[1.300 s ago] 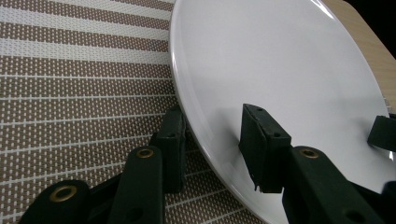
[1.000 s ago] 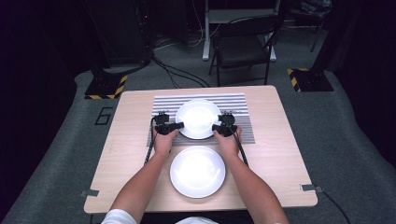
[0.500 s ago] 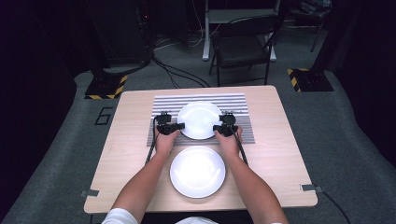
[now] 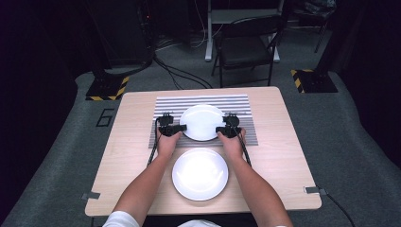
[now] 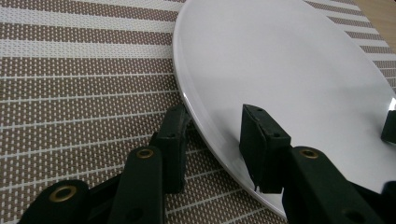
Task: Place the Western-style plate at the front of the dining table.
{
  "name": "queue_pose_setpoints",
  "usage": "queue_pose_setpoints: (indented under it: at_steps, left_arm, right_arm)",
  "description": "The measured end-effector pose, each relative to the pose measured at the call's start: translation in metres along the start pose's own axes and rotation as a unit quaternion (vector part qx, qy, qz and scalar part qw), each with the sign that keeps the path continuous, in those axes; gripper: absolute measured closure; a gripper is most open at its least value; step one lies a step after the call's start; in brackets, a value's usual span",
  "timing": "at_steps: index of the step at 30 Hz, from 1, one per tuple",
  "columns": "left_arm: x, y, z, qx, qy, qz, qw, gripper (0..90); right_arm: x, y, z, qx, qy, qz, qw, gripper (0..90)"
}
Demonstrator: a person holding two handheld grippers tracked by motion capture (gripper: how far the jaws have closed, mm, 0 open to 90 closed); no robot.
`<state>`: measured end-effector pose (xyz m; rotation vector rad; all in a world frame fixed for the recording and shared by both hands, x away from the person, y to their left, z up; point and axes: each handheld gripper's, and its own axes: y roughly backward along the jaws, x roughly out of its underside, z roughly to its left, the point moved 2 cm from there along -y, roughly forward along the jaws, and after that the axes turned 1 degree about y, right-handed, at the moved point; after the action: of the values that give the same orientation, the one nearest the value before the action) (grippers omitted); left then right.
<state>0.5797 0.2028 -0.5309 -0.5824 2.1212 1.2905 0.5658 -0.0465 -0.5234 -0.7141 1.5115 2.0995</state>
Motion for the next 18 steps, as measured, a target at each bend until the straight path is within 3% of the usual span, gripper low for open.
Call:
queue_pose_setpoints:
  at_steps: [18]
  left_arm:
    - [-0.001, 0.011, 0.005, -0.002, -0.004, -0.007, 1.0, 57.5]
  right_arm:
    - [0.003, 0.01, -0.004, 0.007, 0.001, -0.007, 1.0, 55.3]
